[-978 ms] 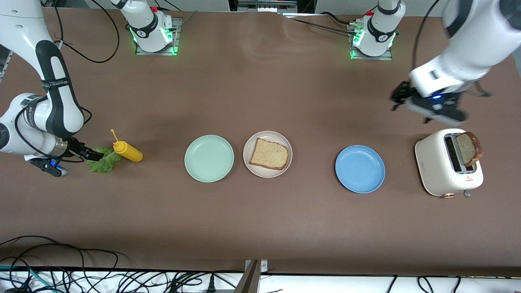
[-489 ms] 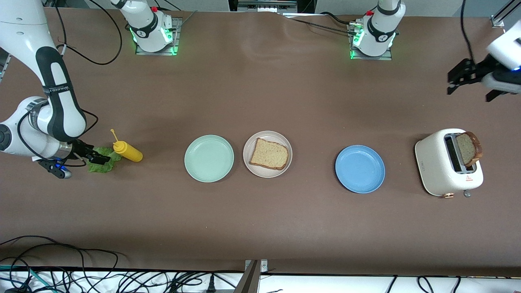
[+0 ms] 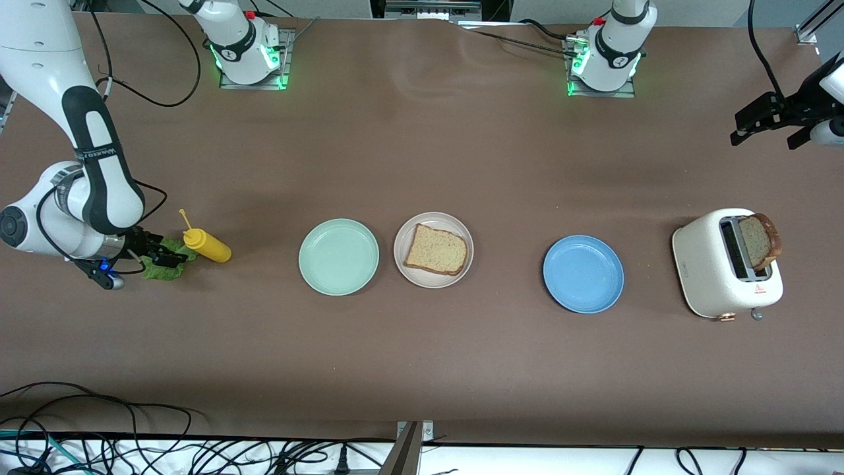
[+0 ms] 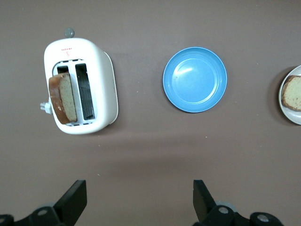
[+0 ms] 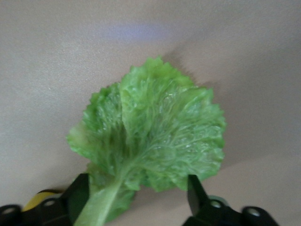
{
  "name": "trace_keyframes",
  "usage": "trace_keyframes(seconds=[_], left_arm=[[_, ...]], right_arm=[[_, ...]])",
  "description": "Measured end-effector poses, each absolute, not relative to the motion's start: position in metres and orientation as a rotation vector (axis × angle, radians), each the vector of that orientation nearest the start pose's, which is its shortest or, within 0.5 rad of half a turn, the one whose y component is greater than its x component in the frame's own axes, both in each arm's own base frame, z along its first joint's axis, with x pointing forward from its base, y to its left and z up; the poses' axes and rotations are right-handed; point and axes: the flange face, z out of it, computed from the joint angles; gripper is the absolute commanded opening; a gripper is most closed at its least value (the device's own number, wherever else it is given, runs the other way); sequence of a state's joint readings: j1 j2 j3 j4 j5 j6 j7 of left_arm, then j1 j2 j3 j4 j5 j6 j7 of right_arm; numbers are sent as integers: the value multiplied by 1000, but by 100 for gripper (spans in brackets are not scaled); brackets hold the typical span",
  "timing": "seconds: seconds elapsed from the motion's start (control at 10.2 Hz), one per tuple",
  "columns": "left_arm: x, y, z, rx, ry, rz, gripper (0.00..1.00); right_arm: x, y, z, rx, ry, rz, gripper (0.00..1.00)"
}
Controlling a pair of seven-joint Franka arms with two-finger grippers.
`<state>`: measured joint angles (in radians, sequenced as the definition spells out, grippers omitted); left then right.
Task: Make sandwich on beige plate with both arms
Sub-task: 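Grasp the green lettuce leaf with the right gripper and lift it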
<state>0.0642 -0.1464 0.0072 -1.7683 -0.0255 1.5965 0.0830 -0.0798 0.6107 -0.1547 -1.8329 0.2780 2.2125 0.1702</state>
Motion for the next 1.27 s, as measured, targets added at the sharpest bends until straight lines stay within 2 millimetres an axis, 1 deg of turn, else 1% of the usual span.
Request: trace_keyframes(seconds=[0.1,0.2,0.39,0.59,0.78,0.98,1.27], left_arm=[[513,34,614,-3170,5,55,100],[521,35,616,-3170,-2,71,100],[535,35,611,-3170,-6,92,100],[540,30,609,-3170,8,100,100],[543,23,613,-3169,25,98,100],[547,20,612,-3169,31,102,100],[547,23,611,-3169,23,105,100]], right_arm=[[608,-132,183,-2884,846,320,0],[608,-132,184,-2886,833,317,0],[609,-132,185,-2890,819,312,0],[610,-132,186,-2890,814,309,0],[614,-132,194,-2893,803,284,0],[618,-131,218,-2886,790,270,0],[614,-138,267,-2870,762,281,0]])
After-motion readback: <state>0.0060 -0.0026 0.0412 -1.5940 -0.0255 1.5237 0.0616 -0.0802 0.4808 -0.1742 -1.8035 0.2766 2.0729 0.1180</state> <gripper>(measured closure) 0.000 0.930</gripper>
